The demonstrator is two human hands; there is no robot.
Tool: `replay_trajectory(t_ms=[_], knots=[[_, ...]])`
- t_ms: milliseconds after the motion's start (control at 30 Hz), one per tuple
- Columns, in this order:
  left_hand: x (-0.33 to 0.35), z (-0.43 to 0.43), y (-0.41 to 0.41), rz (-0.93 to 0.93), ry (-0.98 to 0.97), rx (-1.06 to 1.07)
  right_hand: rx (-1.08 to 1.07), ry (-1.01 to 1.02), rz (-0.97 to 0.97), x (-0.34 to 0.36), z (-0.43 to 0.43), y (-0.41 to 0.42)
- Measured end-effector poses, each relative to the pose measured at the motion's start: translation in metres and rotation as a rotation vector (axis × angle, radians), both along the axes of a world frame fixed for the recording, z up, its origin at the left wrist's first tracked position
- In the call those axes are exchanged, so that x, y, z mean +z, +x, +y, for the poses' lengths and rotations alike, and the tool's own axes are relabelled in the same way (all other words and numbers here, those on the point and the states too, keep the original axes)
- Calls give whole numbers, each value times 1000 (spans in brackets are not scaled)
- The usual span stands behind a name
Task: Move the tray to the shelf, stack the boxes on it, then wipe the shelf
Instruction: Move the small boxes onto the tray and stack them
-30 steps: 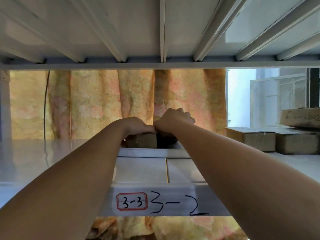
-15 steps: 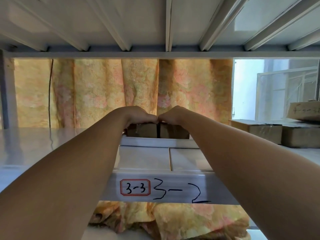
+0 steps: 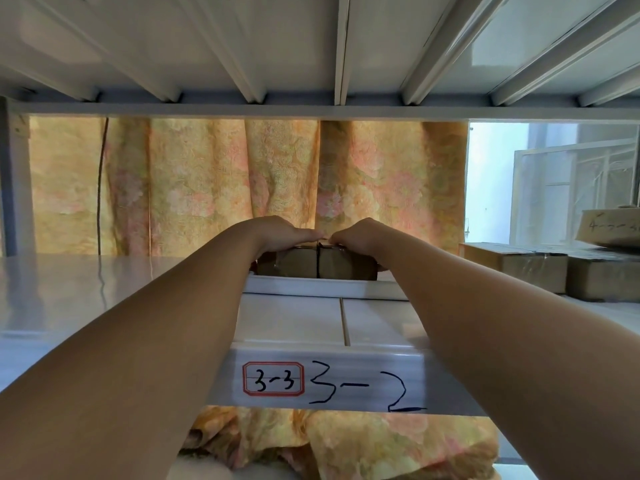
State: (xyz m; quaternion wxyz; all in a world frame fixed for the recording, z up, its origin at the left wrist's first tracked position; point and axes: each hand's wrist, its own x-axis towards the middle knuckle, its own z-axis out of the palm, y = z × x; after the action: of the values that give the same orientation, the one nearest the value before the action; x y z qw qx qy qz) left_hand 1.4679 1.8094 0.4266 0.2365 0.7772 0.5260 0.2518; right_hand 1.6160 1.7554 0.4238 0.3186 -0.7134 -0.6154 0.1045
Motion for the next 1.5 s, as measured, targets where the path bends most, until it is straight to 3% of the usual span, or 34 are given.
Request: replay_trajectory(t_ms=[333,500,700,800,1033,1500], knots=[[-4,8,4,48,92,-5,28,-35,-152,-1,2,7],[-2,-5,11,52,411,0,-40,-9,-201,-3,12,8],[12,-24,29,-89,632,-24,-114,224,-213,3,18,16],[22,-36,45,-92,699,-67,-214,379,-341,8,1,25],[32,-74,119,-88,627,-158,-368,507,-560,20,-48,81],[24,-120,283,193,366,-60,-570,328,-513,53,-137,261]])
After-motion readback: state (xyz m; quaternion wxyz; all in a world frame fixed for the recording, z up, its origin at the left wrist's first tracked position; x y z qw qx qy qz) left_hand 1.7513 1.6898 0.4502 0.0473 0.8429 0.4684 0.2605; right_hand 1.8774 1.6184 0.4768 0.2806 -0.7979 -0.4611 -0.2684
